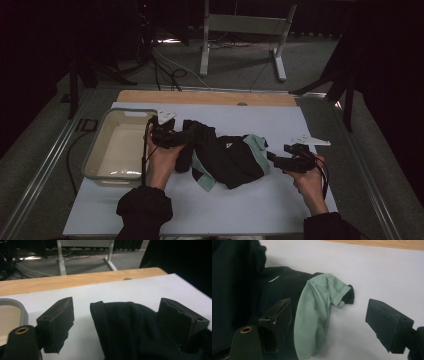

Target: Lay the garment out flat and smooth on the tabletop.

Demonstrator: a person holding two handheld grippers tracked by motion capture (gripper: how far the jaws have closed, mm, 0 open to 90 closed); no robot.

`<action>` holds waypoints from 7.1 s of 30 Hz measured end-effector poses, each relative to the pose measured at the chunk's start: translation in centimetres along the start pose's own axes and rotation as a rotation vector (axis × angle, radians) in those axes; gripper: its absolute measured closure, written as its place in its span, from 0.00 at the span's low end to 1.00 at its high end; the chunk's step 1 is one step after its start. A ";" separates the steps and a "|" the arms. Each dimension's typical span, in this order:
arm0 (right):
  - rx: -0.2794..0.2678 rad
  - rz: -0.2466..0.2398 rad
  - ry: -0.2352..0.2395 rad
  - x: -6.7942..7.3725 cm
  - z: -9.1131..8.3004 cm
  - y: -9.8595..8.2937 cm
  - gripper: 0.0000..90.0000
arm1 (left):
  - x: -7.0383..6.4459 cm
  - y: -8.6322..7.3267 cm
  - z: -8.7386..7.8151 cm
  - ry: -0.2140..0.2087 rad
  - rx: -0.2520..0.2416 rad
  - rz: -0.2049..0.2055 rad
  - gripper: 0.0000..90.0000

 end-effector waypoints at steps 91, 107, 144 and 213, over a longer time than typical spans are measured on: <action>0.012 -0.008 0.057 1.3 0.9 1.0 1.00 | -9.1 -13.0 -5.4 -0.282 0.278 0.266 0.96; -0.058 0.043 -0.073 -1.6 -0.6 1.9 1.00 | -3.5 -7.6 -11.6 -0.165 0.100 0.152 0.97; -0.059 0.054 -0.053 -0.9 0.0 1.8 0.99 | -13.6 -11.4 -3.4 -0.401 0.219 0.227 0.50; 0.005 -0.114 0.164 8.9 -2.8 -4.9 1.00 | -7.7 -4.4 -1.8 -0.303 0.072 -0.027 0.97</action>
Point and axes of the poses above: each handheld gripper's, and its own axes: z roughly forward along the jaws, y roughly out of its top, x roughly to its left, the point moved 8 cm from there along z, roughly forward along the jaws, and after that the axes turned 10 degrees about -x, right-handed, at the moved point
